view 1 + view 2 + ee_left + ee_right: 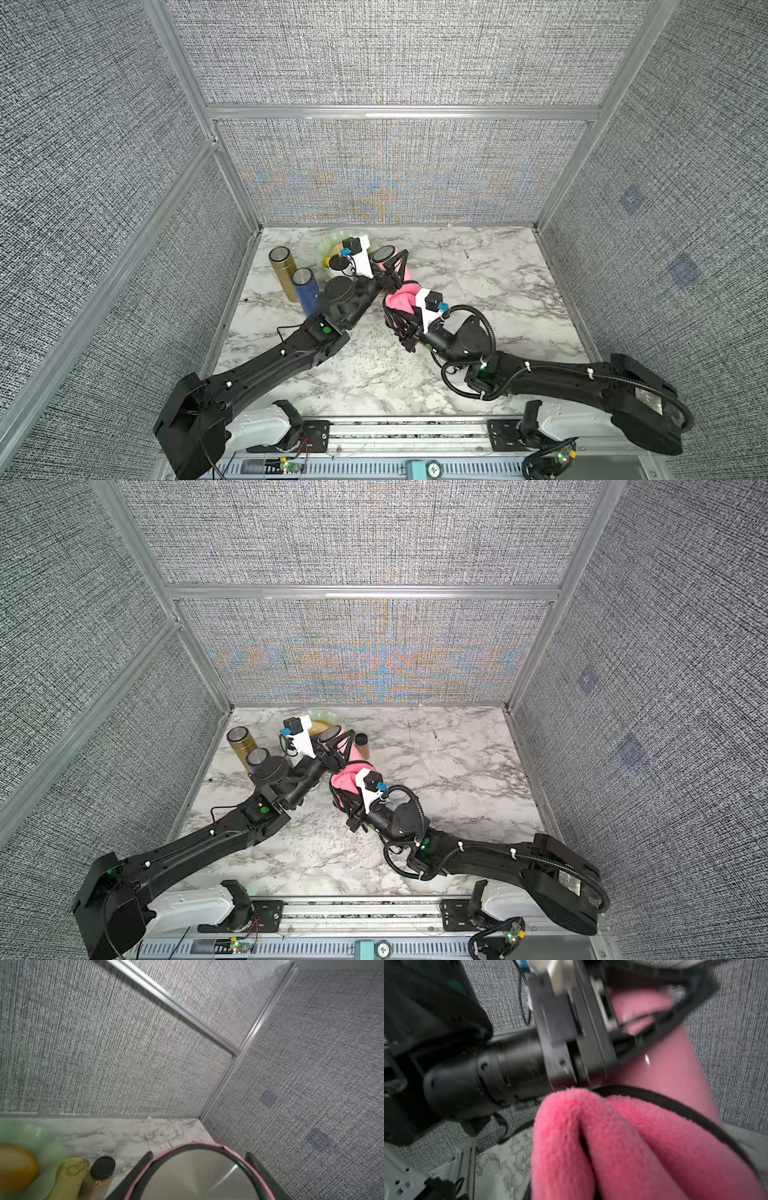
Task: Wipe the surface of the thermos
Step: Wipe the dirt from the surface of the thermos.
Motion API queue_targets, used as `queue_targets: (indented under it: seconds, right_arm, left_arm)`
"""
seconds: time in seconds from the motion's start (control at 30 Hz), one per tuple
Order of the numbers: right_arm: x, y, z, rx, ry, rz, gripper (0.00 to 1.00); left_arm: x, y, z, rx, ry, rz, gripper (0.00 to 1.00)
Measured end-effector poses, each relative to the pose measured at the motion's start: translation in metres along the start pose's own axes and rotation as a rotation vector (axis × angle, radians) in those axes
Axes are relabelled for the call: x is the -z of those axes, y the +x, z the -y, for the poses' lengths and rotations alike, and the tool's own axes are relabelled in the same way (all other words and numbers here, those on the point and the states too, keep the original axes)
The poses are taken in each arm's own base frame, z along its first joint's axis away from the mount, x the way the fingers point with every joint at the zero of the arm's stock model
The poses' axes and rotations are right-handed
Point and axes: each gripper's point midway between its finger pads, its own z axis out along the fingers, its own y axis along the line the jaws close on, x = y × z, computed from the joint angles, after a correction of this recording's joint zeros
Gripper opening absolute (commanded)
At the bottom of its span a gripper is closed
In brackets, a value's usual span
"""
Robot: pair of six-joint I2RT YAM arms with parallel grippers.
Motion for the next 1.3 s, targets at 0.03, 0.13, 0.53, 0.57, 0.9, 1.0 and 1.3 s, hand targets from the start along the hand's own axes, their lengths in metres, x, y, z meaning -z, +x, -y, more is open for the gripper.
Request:
queue_targets:
  seconds: [0.03,0.13,0.53,0.57,0.9,1.0,1.3]
  right_arm:
    - [-0.002,-0.004,0.001,0.011,0.013,0.007,0.00]
    - [-0.004,0.010,0.012,0.038,0.070,-0.020,0.00]
    - [0.006,0.052,0.028,0.096,0.172,-0.097,0.00]
    - [-0.001,0.039,0.022,0.097,0.160,-0.068,0.00]
    - [0.005,0.079,0.033,0.149,0.200,-0.127,0.00]
    - [0.012,0.094,0.039,0.174,0.222,-0.161,0.00]
    - [-0.023,0.039,0.015,0.183,0.195,-0.011,0.00]
  left_arm:
    - [-0.001,0.000,-0.002,0.015,-0.022,-0.005,0.00]
    - [-0.002,0.002,-0.010,0.045,-0.075,-0.006,0.00]
    - [0.005,0.006,-0.009,0.050,-0.116,-0.055,0.00]
    - [0.006,0.006,-0.009,0.039,-0.114,-0.054,0.00]
    - [0.010,0.005,-0.021,-0.025,-0.213,-0.069,0.00]
    - [0.013,-0.001,-0.028,-0.022,-0.265,-0.052,0.00]
    - [0.020,-0.003,-0.037,-0.009,-0.347,-0.034,0.00]
